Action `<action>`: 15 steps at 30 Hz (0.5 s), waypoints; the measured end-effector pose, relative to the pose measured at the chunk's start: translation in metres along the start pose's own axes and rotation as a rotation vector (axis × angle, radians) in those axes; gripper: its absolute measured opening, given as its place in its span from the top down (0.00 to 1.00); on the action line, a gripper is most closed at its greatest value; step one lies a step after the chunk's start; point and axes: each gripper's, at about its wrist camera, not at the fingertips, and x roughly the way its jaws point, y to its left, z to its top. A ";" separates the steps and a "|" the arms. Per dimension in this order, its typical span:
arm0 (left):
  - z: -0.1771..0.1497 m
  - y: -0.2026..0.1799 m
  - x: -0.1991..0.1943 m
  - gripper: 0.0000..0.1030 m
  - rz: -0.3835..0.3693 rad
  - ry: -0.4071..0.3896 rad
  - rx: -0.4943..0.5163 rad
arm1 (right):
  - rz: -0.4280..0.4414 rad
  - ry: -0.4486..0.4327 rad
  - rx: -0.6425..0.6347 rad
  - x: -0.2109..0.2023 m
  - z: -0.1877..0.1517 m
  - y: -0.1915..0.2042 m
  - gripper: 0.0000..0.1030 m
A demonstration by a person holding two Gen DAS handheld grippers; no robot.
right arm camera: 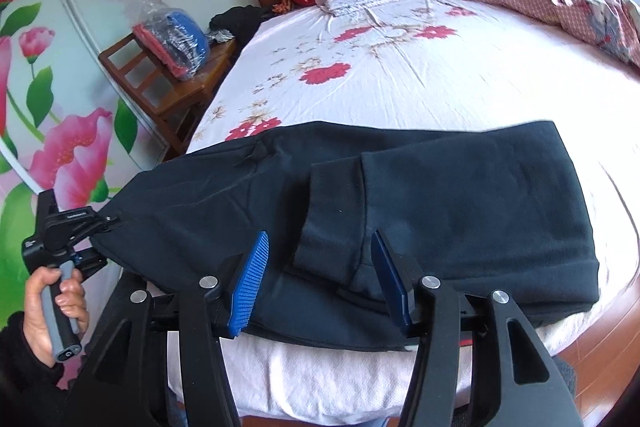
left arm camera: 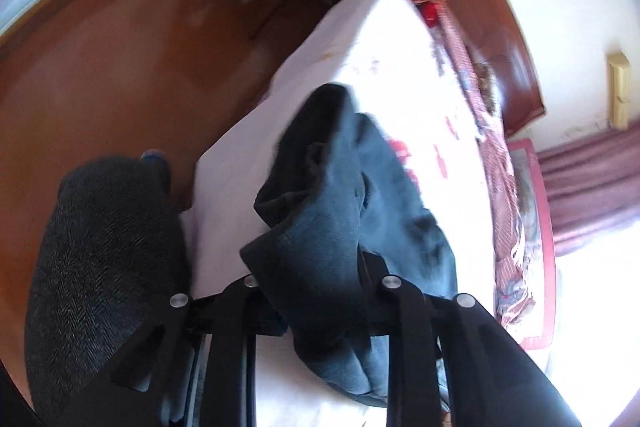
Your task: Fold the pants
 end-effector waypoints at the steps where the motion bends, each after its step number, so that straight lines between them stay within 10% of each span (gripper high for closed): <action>1: 0.000 -0.013 -0.006 0.80 -0.015 -0.016 0.043 | 0.004 -0.001 0.034 -0.001 -0.002 -0.008 0.48; 15: -0.082 -0.265 0.007 0.81 -0.356 0.059 0.724 | -0.056 -0.203 0.396 -0.077 -0.040 -0.130 0.48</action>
